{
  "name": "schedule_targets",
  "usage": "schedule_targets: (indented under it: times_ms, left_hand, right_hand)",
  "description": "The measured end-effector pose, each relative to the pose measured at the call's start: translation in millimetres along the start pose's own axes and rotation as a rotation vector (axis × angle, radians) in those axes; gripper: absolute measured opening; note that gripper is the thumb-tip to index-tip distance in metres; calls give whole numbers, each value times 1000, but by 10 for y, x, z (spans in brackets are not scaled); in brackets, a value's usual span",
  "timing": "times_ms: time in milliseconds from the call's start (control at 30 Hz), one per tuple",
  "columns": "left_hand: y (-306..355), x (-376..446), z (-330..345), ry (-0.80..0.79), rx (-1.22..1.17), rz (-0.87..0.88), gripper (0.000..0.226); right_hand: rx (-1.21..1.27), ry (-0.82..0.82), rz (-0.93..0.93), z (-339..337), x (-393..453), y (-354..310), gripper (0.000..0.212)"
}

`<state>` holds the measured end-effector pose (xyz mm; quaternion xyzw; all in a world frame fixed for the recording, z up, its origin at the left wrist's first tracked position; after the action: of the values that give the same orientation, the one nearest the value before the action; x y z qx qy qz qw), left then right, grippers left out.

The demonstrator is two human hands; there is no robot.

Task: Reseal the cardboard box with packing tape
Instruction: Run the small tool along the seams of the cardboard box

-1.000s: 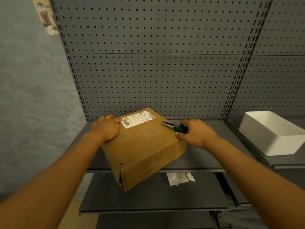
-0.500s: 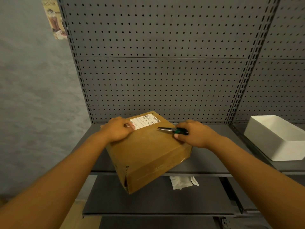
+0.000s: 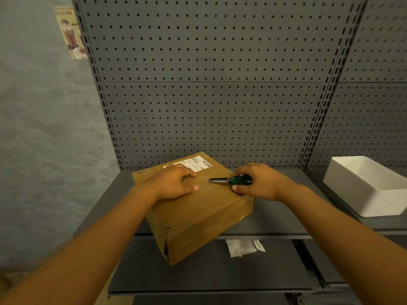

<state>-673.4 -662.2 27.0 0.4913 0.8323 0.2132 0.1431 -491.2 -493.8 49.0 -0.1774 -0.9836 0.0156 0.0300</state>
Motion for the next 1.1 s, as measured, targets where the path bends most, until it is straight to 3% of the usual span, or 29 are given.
schedule_targets:
  times_ms: [1100]
  left_hand:
    - [40, -41, 43, 3, 62, -32, 57]
  right_hand:
    - [-110, 2, -36, 96, 25, -9, 42]
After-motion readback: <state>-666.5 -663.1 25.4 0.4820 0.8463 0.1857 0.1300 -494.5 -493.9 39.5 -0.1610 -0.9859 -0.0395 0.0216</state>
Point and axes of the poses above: each hand's wrist, its own x-axis towards the middle knuckle, its own z-axis out of the palm, y = z × x, the point moved 3 cm from there along x, towards the middle knuckle, and after that the axes turned 11 degrees about -x, right-handed, at the moved point
